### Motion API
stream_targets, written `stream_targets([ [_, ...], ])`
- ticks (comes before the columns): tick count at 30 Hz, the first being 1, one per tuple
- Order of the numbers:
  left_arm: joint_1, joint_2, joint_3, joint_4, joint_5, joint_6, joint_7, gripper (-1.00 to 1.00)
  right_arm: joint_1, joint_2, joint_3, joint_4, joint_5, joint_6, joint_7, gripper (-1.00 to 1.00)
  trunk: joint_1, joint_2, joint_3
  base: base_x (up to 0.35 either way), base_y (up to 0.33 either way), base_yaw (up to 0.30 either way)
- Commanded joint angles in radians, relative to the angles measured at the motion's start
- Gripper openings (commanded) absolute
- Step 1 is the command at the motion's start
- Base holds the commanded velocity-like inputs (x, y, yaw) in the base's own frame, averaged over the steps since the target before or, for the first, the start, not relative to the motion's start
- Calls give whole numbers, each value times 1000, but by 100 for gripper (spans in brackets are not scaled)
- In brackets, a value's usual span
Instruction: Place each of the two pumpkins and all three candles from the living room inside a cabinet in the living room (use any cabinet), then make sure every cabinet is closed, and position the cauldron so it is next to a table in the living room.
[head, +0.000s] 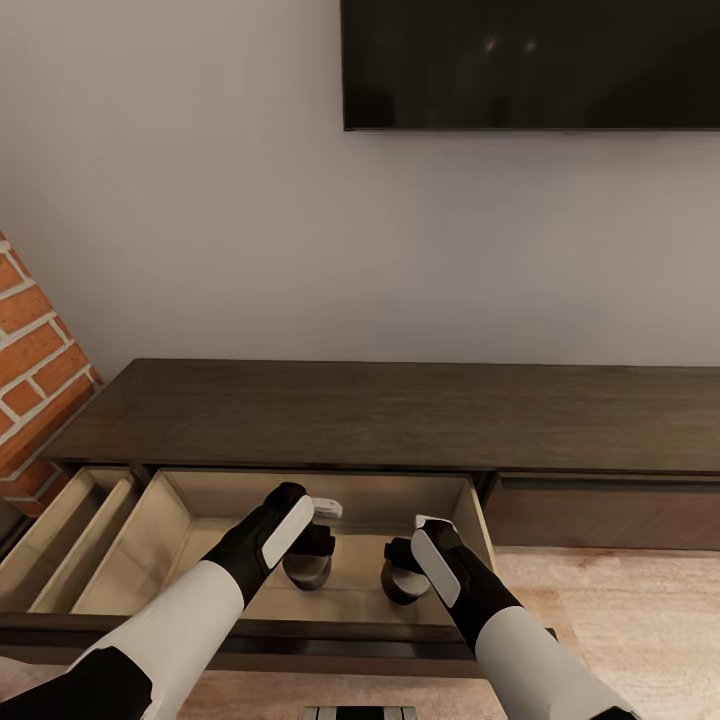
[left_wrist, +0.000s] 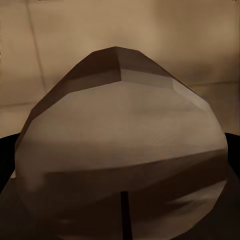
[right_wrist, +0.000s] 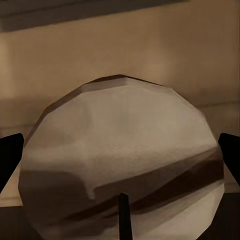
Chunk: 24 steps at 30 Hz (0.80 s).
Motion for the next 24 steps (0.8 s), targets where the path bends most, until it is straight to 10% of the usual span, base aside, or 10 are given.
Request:
stream_targets([
  [1, -1, 1, -4, -1, 11, -2, 10, -100, -1, -1, 4, -1, -10, 0, -10, -100, 0, 0, -1, 0, 0, 0],
  [24, -1, 2, -5, -1, 10, -29, 9, -100, -1, -1, 3, 10, 1, -46, -10, -100, 2, -2, -20, 0, 0, 0],
])
